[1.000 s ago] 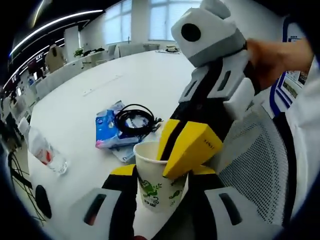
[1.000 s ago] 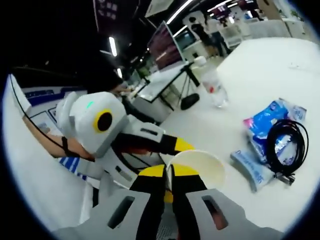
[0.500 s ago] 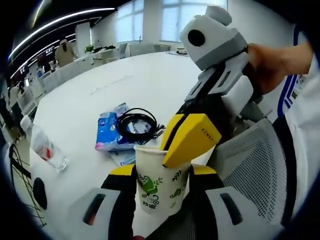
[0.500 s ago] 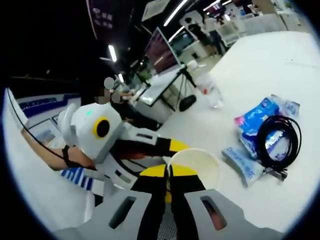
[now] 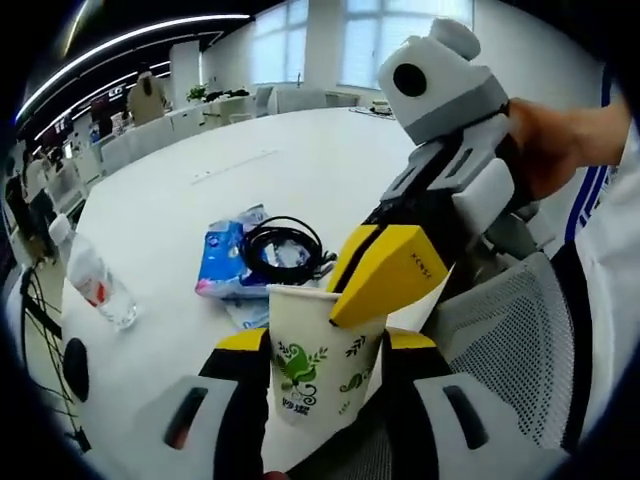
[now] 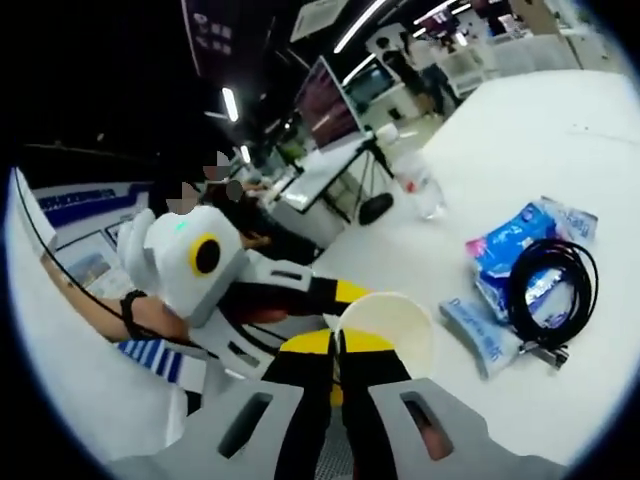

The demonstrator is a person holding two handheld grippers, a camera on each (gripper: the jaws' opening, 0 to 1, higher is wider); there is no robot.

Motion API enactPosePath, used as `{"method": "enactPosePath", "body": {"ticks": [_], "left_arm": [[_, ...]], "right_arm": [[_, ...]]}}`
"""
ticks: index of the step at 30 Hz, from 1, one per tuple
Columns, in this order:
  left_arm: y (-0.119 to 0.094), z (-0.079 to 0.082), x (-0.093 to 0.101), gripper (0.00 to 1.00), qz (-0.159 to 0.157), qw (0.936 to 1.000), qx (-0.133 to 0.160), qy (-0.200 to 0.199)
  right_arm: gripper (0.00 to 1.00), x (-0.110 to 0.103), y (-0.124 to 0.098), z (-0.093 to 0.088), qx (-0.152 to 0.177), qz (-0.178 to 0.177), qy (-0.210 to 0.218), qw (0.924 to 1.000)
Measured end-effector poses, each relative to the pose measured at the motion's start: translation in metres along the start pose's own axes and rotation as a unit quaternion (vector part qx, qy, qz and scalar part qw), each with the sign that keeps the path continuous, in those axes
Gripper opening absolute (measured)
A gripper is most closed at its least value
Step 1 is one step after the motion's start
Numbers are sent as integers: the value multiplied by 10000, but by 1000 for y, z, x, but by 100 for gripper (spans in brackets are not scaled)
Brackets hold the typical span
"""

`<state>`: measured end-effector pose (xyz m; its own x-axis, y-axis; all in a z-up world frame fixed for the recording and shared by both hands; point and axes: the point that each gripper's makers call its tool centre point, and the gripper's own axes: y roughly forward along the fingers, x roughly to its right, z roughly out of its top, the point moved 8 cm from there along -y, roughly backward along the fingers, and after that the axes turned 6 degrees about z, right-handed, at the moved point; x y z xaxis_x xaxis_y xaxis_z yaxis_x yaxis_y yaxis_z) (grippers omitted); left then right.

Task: Arrange the tabletop items into an orderly group along one side of the table until the central work area is clear of visible clutter.

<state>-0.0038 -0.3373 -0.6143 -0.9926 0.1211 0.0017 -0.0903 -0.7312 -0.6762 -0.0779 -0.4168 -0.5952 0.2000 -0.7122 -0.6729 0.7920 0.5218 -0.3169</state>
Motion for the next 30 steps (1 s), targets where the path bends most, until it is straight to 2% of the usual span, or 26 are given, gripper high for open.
{"method": "enactPosePath", "body": {"ticks": [10, 16, 20, 26, 30], "left_arm": [[-14, -12, -18, 42, 133, 9996, -36, -251], [-25, -22, -27, 42, 270, 9985, -3, -487], [-34, -28, -36, 42, 468, 9958, 125, -771], [-47, -34, -48, 43, 744, 9879, 387, -1306], [-54, -41, -56, 43, 896, 9837, 458, -1493]], "right_arm": [[0, -2, 13, 8, 133, -77, 45, 9999], [0, -2, 22, 18, 80, -105, -40, 9999], [0, -1, 27, 23, 17, -128, -112, 9999], [0, 6, 34, 34, -44, -265, -245, 9993], [0, 11, 41, 41, -112, -349, -292, 9989]]}}
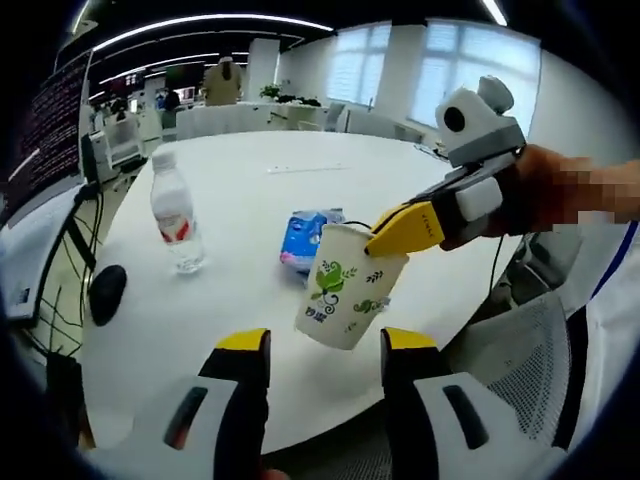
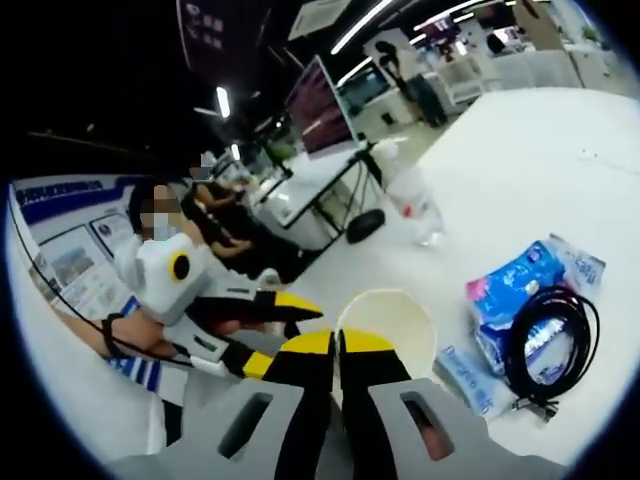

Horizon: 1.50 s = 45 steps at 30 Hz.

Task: Arrange the tabletop items into an orderly group along one side of the table until the central work area is clear of visible clutter.

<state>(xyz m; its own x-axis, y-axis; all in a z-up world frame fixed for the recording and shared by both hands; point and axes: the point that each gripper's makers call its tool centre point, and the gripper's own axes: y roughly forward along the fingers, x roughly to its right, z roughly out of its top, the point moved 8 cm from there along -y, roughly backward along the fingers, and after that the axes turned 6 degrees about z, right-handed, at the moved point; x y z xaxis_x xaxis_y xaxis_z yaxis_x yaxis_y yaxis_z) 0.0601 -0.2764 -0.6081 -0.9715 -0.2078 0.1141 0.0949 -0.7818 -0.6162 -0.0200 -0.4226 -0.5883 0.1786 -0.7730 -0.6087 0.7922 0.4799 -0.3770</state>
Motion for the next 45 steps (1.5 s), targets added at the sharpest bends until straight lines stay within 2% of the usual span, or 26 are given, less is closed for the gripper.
{"method": "enactPosePath", "body": {"ticks": [9, 16, 20, 22, 23, 26, 30, 34, 38, 45], "left_arm": [[-10, 1, -13, 46, 213, 9992, 192, -273], [-13, 0, -19, 48, 290, 9985, 227, -407], [-14, 1, -23, 48, 305, 9978, 285, -518], [-14, 0, -23, 49, 279, 9977, 273, -560], [-14, 1, -23, 49, 272, 9979, 261, -536], [-12, 0, -20, 49, 229, 9989, 189, -359], [-12, -1, -19, 49, 201, 9992, 153, -312], [-12, -2, -20, 49, 212, 9990, 155, -350], [-12, -2, -21, 49, 229, 9989, 158, -368], [-12, -1, -23, 49, 268, 9985, 177, -433]], "right_arm": [[0, 16, 19, 19, -348, -142, -364, 9986], [0, 29, 38, 35, -795, -308, -926, 9920], [0, 40, 50, 42, -1177, -476, -1421, 9817], [0, 43, 57, 46, -1244, -505, -1522, 9792], [0, 44, 59, 48, -1277, -518, -1569, 9780], [0, 51, 68, 48, -1614, -597, -1845, 9676], [0, 53, 80, 49, -1731, -546, -1960, 9637], [0, 61, 90, 54, -1882, -566, -2173, 9561], [0, 68, 101, 58, -2092, -580, -2439, 9452], [0, 80, 115, 66, -2273, -610, -2722, 9330]]}}
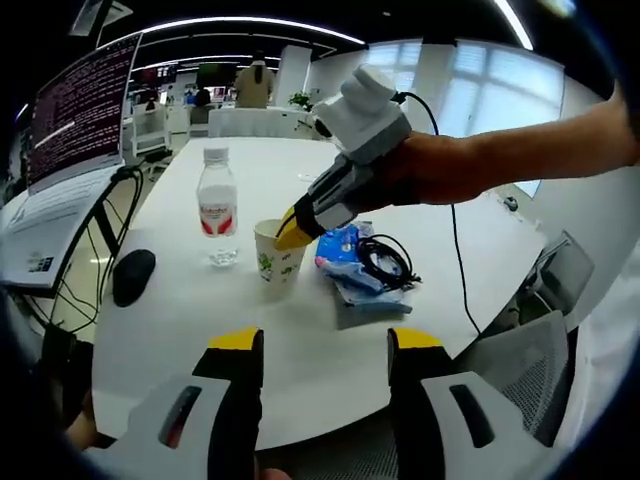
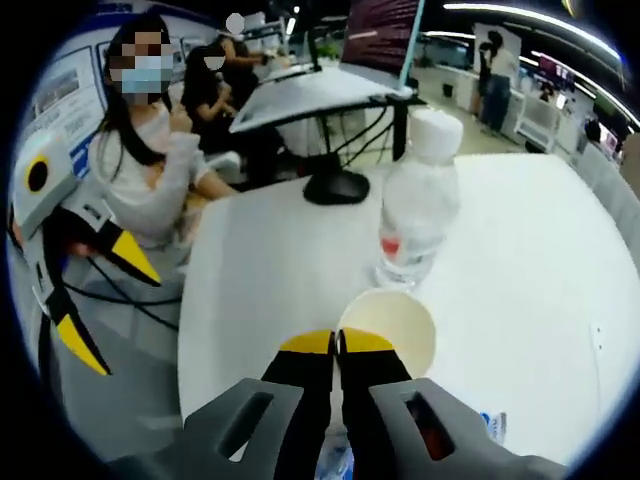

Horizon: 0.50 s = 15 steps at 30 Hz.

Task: Arrange the tabletop items into an orderly group along one side of the table until the central work area is clear of visible clutter.

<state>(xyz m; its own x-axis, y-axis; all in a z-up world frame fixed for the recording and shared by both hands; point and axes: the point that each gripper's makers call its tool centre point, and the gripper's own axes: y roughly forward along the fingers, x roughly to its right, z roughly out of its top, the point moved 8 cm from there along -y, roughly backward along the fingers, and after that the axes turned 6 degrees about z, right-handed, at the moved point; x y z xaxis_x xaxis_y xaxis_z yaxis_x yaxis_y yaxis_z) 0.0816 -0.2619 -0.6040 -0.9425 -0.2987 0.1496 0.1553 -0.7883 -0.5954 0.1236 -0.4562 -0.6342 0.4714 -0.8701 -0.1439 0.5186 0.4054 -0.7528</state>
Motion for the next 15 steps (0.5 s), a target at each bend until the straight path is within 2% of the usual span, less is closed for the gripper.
{"method": "enactPosePath", "body": {"ticks": [15], "left_arm": [[-1, -3, -4, 49, 56, 9999, 1, -92]], "right_arm": [[0, 27, 18, 15, -188, -195, -215, 9994]]}}
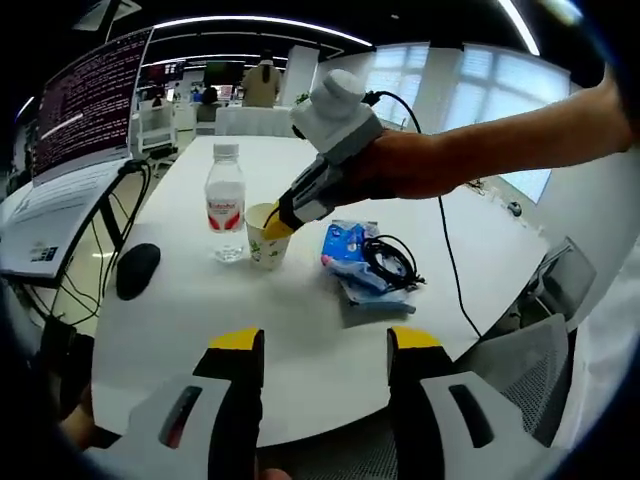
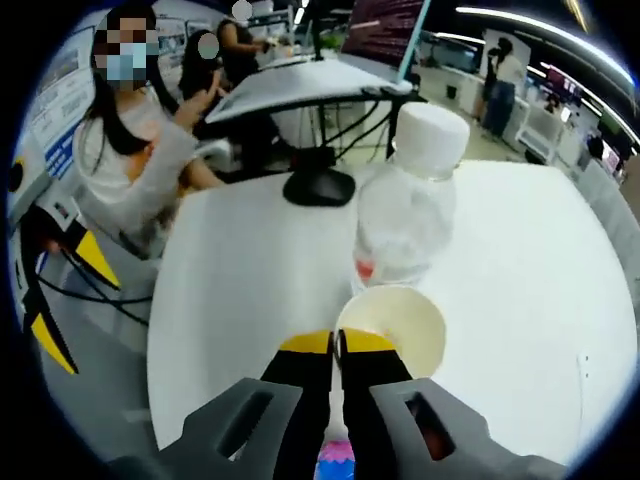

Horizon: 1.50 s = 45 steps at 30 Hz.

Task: Arrange the tabletop items into an orderly group along one side of the table until the central work area is clear of visible clutter.

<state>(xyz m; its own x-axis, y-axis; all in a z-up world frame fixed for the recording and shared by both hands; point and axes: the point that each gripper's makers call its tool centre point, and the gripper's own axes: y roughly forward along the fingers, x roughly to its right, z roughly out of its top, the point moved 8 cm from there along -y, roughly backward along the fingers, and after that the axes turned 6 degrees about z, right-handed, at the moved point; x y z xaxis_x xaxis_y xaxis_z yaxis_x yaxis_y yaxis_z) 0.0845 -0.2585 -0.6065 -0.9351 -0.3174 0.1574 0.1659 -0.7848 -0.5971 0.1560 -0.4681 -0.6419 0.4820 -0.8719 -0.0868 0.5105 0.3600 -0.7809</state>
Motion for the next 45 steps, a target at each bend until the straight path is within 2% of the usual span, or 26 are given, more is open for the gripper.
{"method": "enactPosePath", "body": {"ticks": [7, 20, 27, 34, 41, 45], "left_arm": [[0, 0, -4, 48, 32, 10000, 4, -61], [2, 1, -5, 49, -5, 10000, -3, -57], [6, 4, -4, 50, -48, 10000, -53, 1], [11, 10, -4, 48, -113, 9999, -99, 43], [12, 13, -3, 50, -109, 9998, -109, -82], [12, 12, -2, 52, -114, 9997, -151, -141]], "right_arm": [[0, 9, -2, 1, -263, -157, -341, 9990], [0, 15, -6, -7, -371, -242, -352, 9984], [2, 11, -12, -7, -81, -151, -117, 9998], [17, 4, -20, -9, 110, -61, 24, 9999], [22, -4, -41, -9, 691, 47, 409, 9968], [30, -7, -49, -14, 790, 48, 593, 9951]]}}
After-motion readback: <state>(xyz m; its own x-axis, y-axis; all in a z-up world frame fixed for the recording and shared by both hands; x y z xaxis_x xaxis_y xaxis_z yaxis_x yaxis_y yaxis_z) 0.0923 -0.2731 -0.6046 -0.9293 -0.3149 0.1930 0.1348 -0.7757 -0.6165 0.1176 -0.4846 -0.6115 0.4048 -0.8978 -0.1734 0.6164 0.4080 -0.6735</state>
